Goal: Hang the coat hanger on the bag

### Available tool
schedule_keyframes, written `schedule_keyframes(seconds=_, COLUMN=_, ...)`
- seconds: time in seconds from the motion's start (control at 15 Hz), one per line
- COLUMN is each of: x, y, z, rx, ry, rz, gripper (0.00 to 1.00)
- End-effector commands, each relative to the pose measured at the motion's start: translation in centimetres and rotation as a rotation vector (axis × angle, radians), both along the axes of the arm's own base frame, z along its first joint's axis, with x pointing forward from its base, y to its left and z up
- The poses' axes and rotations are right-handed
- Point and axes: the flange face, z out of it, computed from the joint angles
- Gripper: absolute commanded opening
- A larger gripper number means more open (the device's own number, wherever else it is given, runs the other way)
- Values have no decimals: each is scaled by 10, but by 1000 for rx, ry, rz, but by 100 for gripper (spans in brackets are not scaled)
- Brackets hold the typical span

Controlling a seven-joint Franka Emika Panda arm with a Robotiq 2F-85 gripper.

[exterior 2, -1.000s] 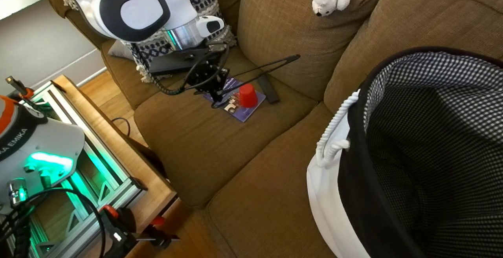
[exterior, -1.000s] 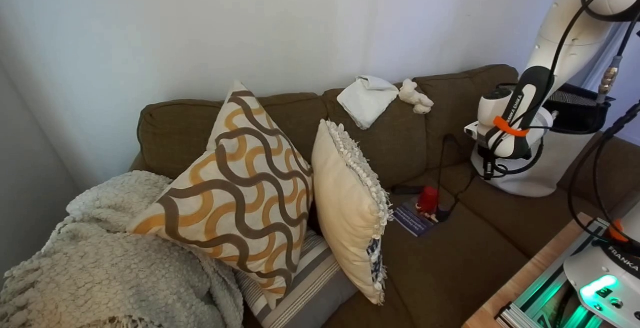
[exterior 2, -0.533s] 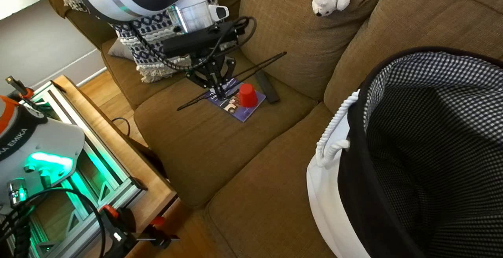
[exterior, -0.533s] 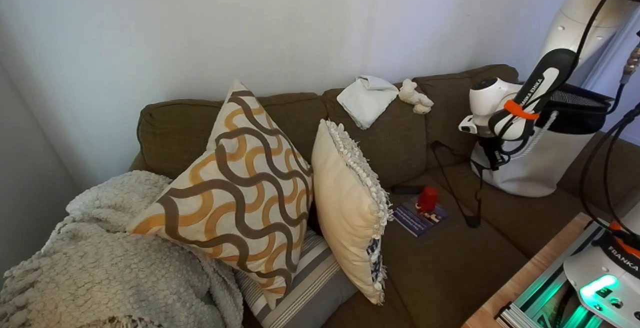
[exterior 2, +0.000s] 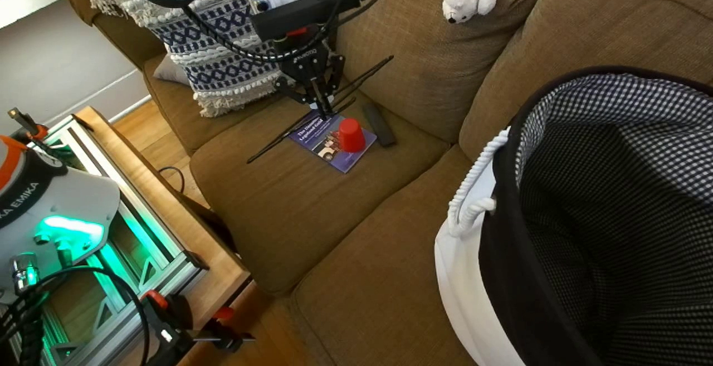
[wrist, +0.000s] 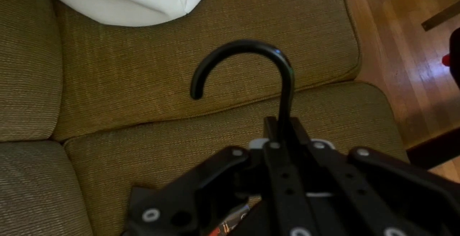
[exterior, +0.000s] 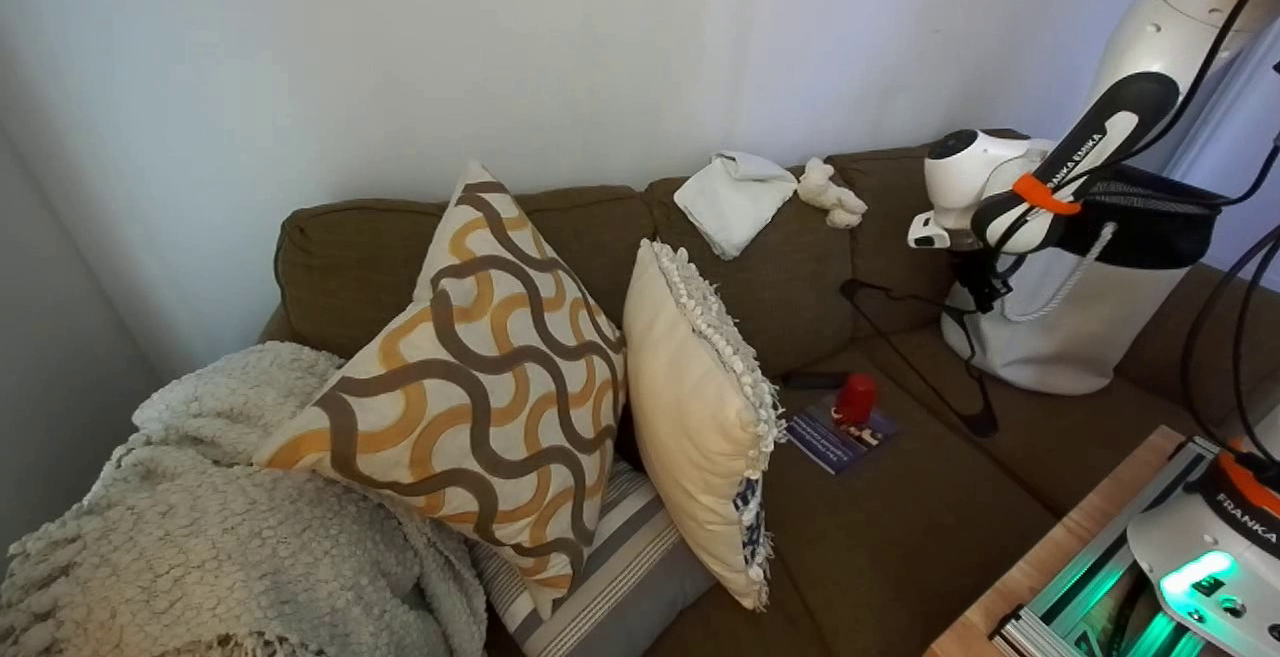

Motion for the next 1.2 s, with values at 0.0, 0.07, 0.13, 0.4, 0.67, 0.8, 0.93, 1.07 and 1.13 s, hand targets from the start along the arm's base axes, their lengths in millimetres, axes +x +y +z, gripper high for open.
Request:
schedule_keyframes(seconds=0.0, x=-9, y=-29, z=27, rx=-111, ry=122, rz=95, gripper=2)
schedule_keyframes(seconds=0.07, x=-13, y=-40, z=37, rx=-143, ry=171, rz=117, gripper=2)
schedule_keyframes(seconds=0.13, x=-17, y=-52, z=53, rx=-174, ry=217, rz=150, gripper=2)
schedule_keyframes(seconds=0.4, x=-11, y=-109, z=103, rx=-298, ry=384, rz=281, gripper=2)
schedule_keyframes(seconds=0.67, x=-1, y=-155, z=123, rx=-280, ry=372, rz=426, gripper=2)
schedule_keyframes(seconds=0.8, x=2, y=-169, z=117, rx=-248, ry=369, rz=460, gripper=2)
schedule_keyframes(seconds=0.93, x=-2, y=-182, z=103, rx=-207, ry=352, rz=463, gripper=2)
schedule_keyframes(seconds=1.07, x=-12, y=-193, z=92, rx=-208, ry=376, rz=396, gripper=2)
schedule_keyframes(seconds=1.13, x=-18, y=-196, z=92, rx=-201, ry=398, rz=325, gripper=2)
